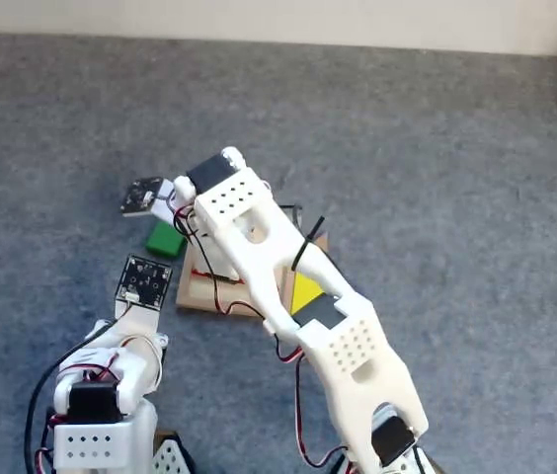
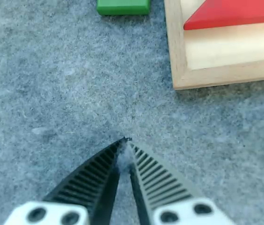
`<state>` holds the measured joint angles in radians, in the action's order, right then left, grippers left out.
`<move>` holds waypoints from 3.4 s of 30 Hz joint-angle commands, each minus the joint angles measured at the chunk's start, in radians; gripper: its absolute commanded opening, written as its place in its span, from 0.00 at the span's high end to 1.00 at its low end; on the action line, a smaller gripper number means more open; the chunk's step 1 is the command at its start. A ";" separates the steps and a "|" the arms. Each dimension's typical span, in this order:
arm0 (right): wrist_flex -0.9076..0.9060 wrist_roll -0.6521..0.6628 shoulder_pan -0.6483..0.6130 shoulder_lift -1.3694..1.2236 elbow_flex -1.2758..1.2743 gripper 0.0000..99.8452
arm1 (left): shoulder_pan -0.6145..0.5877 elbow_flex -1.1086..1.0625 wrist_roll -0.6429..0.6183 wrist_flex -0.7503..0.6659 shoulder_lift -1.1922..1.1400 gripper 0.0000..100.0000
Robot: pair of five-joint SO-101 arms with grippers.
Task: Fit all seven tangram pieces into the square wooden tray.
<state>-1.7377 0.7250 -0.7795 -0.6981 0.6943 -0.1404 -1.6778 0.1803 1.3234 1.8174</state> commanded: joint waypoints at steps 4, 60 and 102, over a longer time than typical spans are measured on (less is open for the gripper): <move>0.038 0.008 0.079 0.021 0.076 1.00 | -0.012 -0.018 -0.003 0.003 0.007 1.00; 0.174 -0.359 0.091 0.226 -0.246 0.99 | -0.012 -0.018 -0.003 0.003 0.007 1.00; 0.736 -0.667 0.208 0.625 -1.214 0.66 | -0.012 -0.018 -0.003 0.003 0.007 1.00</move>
<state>-1.0196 0.0652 -0.5232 -0.0537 -0.5240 -0.1404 -1.6778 0.1803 1.3234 1.8174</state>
